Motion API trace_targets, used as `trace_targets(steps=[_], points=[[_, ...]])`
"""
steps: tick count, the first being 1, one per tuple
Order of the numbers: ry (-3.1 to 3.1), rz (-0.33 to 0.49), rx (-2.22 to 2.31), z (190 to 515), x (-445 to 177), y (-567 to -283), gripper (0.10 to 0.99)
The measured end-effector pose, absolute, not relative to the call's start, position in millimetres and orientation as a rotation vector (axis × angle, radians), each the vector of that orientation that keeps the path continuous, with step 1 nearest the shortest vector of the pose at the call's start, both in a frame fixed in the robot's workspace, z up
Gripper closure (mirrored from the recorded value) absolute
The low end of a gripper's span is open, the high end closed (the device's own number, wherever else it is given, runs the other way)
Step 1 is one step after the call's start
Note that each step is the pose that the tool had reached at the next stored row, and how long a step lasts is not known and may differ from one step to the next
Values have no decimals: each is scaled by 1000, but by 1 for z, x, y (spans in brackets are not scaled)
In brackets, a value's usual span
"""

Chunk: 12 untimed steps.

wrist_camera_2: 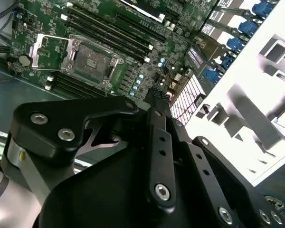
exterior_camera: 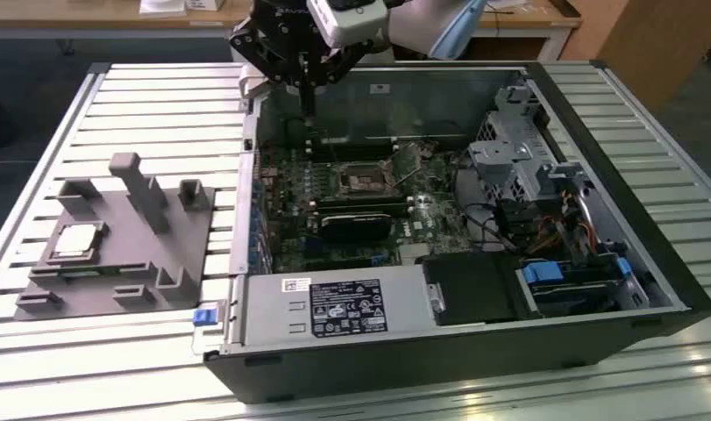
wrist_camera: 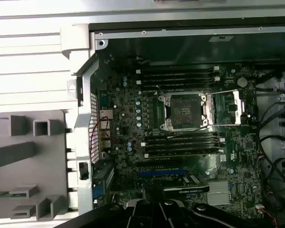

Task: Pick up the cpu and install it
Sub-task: 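Reach for the cpu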

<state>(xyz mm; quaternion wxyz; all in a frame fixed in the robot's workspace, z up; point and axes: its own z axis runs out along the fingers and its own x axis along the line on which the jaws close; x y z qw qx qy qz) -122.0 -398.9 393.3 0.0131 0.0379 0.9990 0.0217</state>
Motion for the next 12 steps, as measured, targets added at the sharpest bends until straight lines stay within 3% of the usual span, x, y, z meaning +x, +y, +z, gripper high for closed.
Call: trace_targets(steps=[12], points=[[3113, 68, 118, 393, -124, -399, 980]])
